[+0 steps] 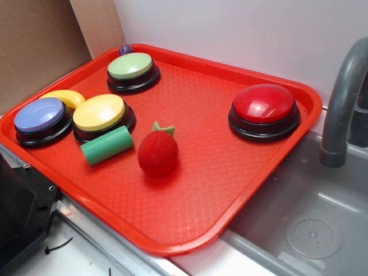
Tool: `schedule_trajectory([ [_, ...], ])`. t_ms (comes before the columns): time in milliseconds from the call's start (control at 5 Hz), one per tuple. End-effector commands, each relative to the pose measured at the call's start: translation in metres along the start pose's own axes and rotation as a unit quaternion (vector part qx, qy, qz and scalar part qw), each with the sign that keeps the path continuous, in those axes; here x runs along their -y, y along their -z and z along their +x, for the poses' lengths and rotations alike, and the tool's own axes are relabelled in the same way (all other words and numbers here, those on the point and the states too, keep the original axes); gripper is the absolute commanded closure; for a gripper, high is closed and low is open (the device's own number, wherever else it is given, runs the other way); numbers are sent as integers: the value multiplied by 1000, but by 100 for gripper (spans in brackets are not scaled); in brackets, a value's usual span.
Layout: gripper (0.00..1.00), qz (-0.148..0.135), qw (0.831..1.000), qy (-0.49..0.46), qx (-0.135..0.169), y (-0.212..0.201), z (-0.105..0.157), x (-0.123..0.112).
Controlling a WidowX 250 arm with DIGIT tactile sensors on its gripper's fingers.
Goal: Push the green button.
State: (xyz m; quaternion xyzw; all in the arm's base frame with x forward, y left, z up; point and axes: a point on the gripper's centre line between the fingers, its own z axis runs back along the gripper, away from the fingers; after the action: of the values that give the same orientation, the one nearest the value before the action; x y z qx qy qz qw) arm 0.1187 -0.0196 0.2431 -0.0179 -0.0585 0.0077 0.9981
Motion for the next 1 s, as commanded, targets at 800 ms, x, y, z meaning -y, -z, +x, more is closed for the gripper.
schedule_trajectory([
  [800,0,108,983,-146,33,155,130,-110],
])
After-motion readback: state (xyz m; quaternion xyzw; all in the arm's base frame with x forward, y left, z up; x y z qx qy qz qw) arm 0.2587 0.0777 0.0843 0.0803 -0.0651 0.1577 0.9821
